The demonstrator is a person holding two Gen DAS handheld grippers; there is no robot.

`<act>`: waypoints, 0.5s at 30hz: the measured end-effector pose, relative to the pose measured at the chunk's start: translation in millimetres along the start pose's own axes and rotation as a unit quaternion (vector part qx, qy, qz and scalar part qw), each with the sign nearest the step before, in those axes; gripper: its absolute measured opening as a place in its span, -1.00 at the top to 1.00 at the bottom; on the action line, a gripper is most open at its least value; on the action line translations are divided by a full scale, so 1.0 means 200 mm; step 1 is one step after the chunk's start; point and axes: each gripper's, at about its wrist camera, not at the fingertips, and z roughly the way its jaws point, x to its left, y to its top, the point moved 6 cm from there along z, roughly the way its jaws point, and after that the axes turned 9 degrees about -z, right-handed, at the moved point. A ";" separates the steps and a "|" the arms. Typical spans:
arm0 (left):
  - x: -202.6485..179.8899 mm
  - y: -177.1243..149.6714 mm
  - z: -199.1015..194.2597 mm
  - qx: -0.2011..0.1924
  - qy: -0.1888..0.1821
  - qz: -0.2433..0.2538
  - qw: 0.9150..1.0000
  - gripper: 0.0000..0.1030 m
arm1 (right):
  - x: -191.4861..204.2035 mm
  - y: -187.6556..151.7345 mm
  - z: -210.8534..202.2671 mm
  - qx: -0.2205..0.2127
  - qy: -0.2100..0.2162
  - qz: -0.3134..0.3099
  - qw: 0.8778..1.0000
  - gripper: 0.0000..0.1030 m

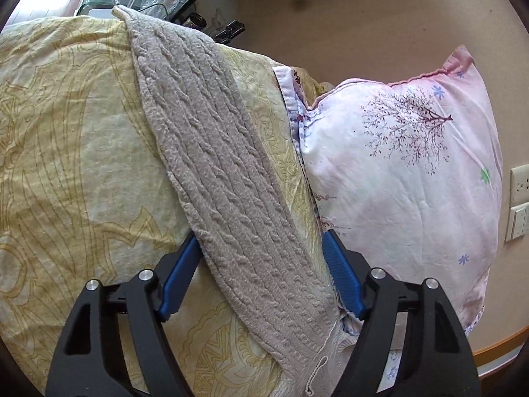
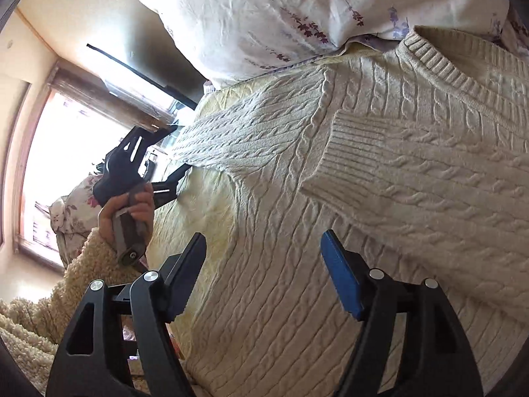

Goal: Fold small clothes
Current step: 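Grasp the other sleeve cuff with the left gripper and lift it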

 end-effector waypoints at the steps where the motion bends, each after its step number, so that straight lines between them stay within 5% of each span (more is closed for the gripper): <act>1: 0.01 0.02 0.00 -0.003 -0.004 -0.011 1.000 -0.35 | 0.00 -0.03 -0.04 -0.003 -0.004 0.001 1.000 -0.45; 7: 0.08 0.14 -0.01 -0.019 -0.017 -0.069 0.997 0.10 | -0.16 -0.11 -0.26 -0.052 -0.044 0.066 0.996 -0.46; 10: 0.12 0.15 0.02 0.006 -0.033 -0.090 0.995 0.92 | -0.30 -0.18 -0.47 -0.089 -0.062 0.109 0.988 -0.46; 15: -0.08 0.02 -0.06 0.031 -0.114 -0.070 0.991 0.89 | -0.41 -0.32 -0.73 -0.146 -0.092 0.155 0.973 -0.48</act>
